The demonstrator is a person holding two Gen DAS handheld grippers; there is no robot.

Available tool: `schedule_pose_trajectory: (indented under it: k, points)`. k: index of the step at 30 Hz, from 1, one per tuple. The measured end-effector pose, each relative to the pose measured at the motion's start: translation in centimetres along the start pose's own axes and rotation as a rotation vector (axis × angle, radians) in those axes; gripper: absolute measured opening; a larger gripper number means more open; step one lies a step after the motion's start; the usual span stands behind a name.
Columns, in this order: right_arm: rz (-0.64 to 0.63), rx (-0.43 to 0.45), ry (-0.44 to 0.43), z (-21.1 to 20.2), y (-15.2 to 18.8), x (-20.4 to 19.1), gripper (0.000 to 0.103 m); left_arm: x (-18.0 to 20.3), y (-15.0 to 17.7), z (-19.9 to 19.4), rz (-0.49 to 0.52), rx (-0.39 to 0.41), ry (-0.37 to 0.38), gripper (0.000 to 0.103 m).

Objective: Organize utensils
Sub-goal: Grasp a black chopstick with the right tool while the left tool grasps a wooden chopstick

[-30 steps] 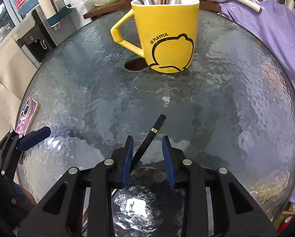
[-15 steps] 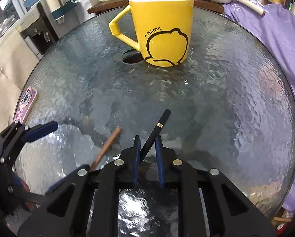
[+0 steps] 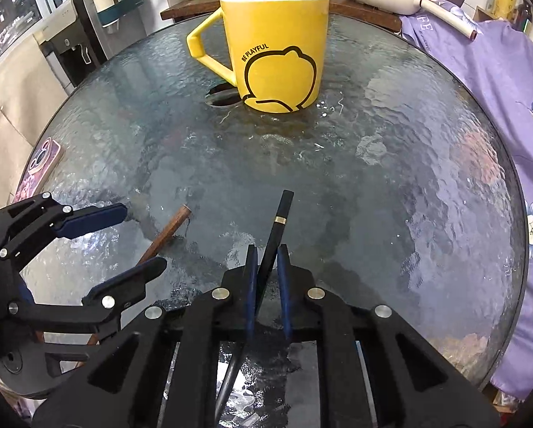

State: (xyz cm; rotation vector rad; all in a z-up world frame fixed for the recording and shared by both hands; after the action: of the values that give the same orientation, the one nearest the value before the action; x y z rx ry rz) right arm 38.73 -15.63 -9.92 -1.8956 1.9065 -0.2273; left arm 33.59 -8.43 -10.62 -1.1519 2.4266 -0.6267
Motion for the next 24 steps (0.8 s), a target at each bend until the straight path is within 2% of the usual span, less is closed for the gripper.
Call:
schedule_pose_trajectory:
  k: [7, 10, 15, 21, 24]
  points:
    - [0.021, -0.018, 0.014, 0.0, -0.2, -0.2, 0.012, 0.8, -0.6, 0.1, 0.03, -0.034, -0.002, 0.036]
    - [0.038, -0.026, 0.007, 0.0, -0.2, 0.1, 0.012, 0.7, -0.1, -0.1, 0.015, 0.01, 0.005, 0.037]
    - [0.058, 0.024, -0.013, -0.3, 0.3, 0.4, 0.012, 1.0, 0.4, -0.3, -0.008, 0.056, -0.041, 0.036]
    - [0.078, 0.068, -0.027, -0.4, 1.1, 0.7, 0.012, 0.8, 0.2, -0.2, -0.017, 0.062, -0.041, 0.036]
    - [0.055, 0.091, 0.008, -0.5, 1.6, 0.1, 0.012, 1.0, 0.1, -0.1, -0.016, 0.058, -0.043, 0.036]
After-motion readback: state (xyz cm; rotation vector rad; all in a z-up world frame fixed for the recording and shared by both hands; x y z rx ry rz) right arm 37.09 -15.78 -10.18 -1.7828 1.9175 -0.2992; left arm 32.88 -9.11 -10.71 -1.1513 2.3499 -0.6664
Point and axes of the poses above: each gripper's, at about its wrist camera, not at the fingertips, and z roughly the way its jaws point, x to its right, y to its underside, the point moved 4 cm from there along z, roughly the way its jaws point, and after that the axes turned 13 degrees about z, right-handed, at the moved point
